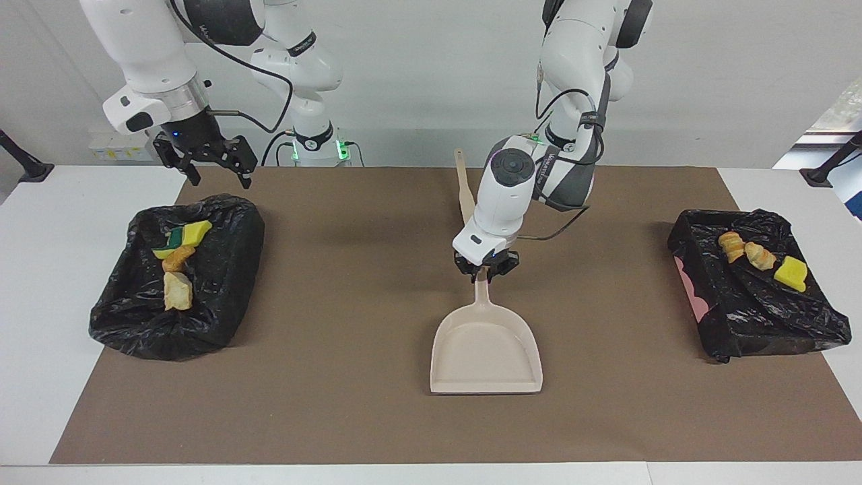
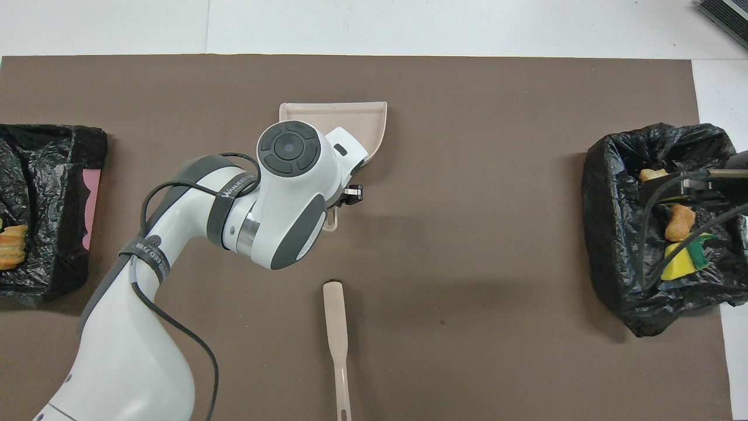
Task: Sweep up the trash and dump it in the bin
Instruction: 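Return the dustpan to the table center with the left gripper and release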
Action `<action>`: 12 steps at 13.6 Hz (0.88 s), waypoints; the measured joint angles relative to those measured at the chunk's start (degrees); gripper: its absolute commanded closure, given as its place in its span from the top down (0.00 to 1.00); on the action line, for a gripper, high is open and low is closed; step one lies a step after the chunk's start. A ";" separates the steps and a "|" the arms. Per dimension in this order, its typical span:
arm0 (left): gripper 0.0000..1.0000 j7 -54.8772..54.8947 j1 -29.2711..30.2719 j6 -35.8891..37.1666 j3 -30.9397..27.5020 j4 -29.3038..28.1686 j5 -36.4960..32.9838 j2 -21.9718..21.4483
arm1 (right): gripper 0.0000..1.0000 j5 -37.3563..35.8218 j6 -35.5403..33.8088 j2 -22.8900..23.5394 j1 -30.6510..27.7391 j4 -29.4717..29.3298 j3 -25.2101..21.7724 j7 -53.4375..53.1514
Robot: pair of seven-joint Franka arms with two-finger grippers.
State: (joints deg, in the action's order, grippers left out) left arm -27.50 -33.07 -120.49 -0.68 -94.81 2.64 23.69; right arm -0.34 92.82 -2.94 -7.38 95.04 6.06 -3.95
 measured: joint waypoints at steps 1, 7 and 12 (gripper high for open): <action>1.00 0.00 0.00 0.19 -0.21 0.00 0.00 -0.05 | 1.00 0.00 0.00 0.00 0.00 0.00 0.00 0.00; 1.00 3.36 4.05 10.40 -2.24 0.62 -0.45 -7.86 | 1.00 0.00 0.00 0.00 0.00 0.00 0.00 0.00; 1.00 16.58 13.77 19.61 -2.60 0.76 -0.60 -19.33 | 1.00 0.00 0.00 0.00 0.00 0.00 0.00 0.00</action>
State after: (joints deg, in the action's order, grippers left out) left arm -10.92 -19.30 -100.88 -3.28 -94.05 2.04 4.36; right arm -0.34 92.82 -2.94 -7.38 95.04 6.06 -3.95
